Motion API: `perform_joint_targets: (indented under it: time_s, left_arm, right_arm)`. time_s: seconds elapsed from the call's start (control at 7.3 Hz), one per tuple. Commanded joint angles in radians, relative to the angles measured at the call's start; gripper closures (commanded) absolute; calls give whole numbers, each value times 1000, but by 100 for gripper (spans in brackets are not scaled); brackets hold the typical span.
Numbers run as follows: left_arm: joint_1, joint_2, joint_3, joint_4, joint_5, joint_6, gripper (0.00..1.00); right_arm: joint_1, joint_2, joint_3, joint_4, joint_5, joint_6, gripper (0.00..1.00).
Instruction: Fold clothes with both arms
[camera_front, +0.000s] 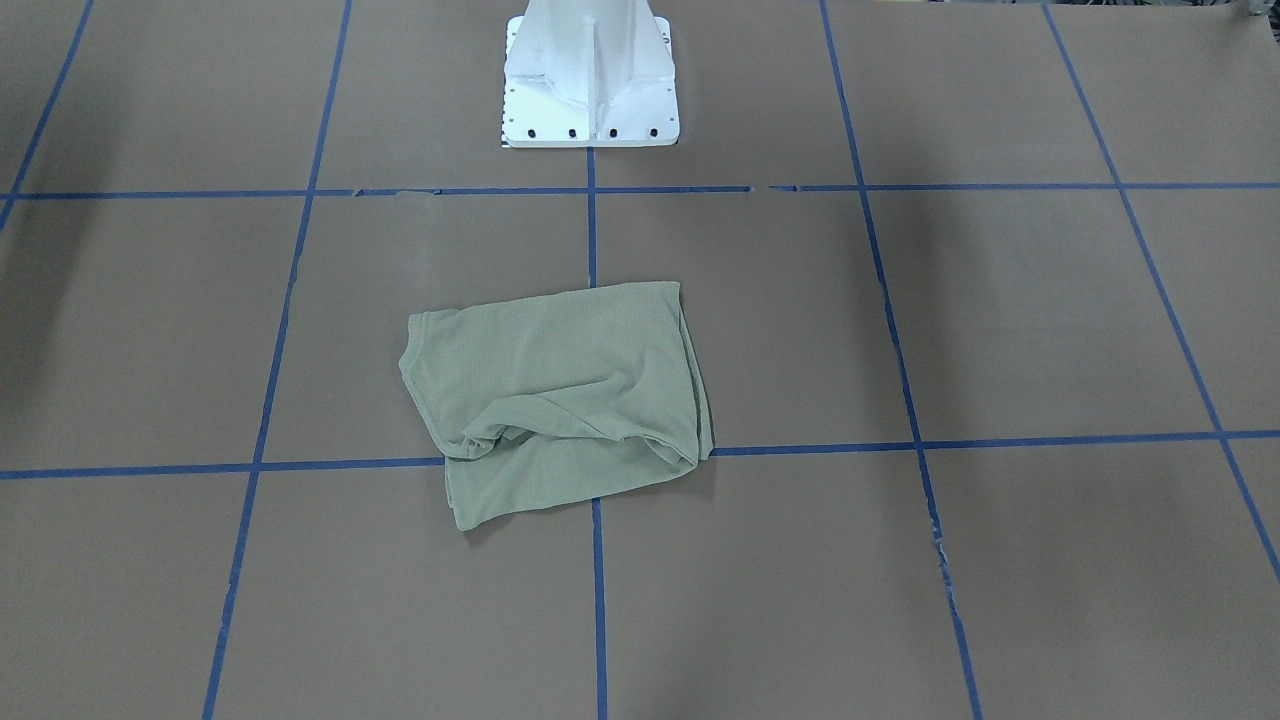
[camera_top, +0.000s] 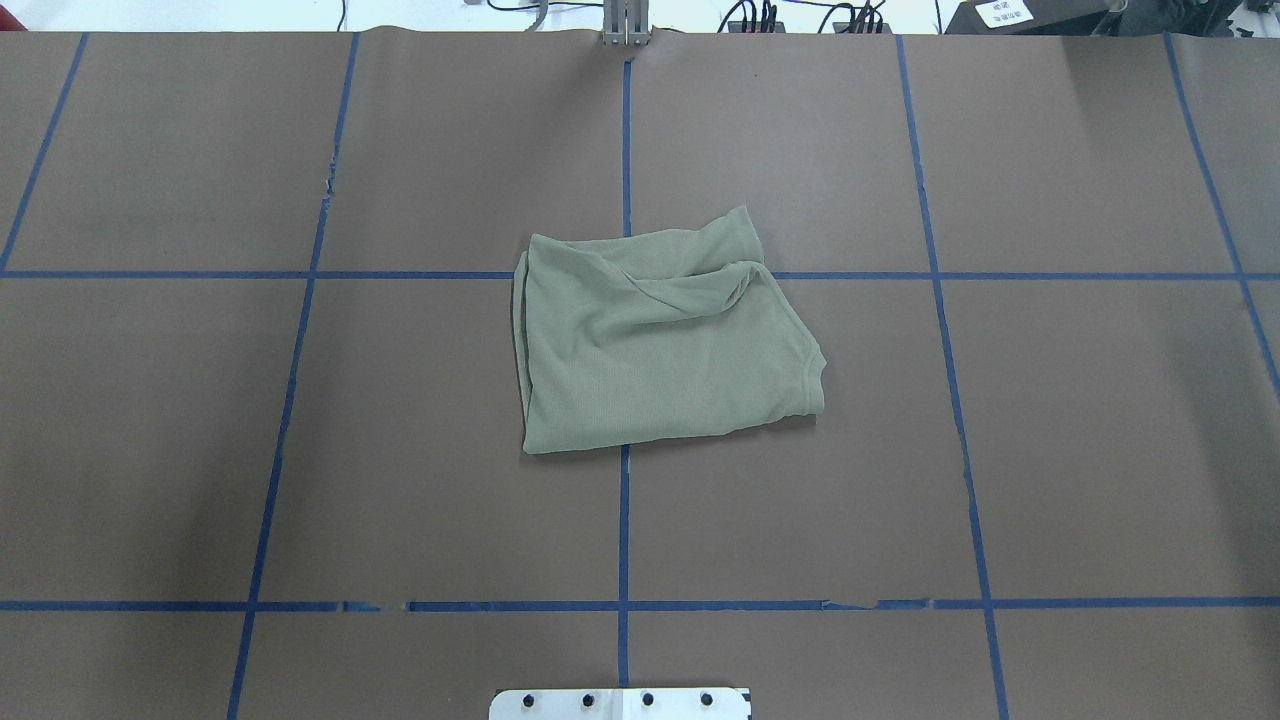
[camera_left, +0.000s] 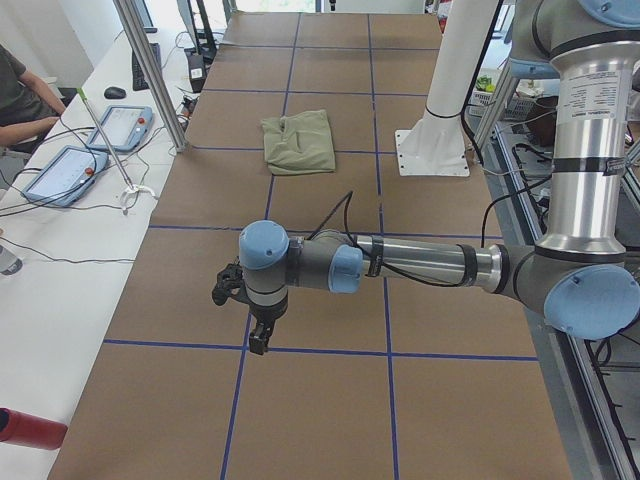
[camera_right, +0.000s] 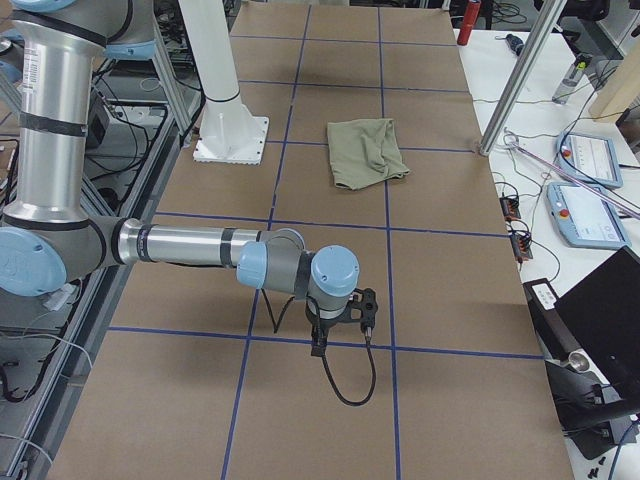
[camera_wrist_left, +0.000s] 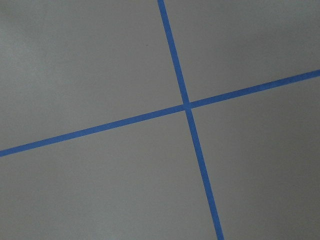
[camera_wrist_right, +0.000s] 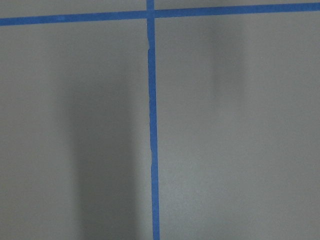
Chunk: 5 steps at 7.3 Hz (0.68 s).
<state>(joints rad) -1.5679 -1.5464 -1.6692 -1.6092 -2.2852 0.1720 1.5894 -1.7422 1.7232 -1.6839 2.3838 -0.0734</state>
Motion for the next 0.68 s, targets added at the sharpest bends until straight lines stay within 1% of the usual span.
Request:
perform_joint_targets:
  time_s: [0.0, 0.55]
  left_arm:
    - [-1, 2, 2, -1, -20, -9, 1]
    - [-1, 3, 6, -3, -31, -46, 1]
  right_arm:
    - [4, 3, -13, 24, 2, 7, 0]
    - [4, 24, -14, 39, -5, 12, 0]
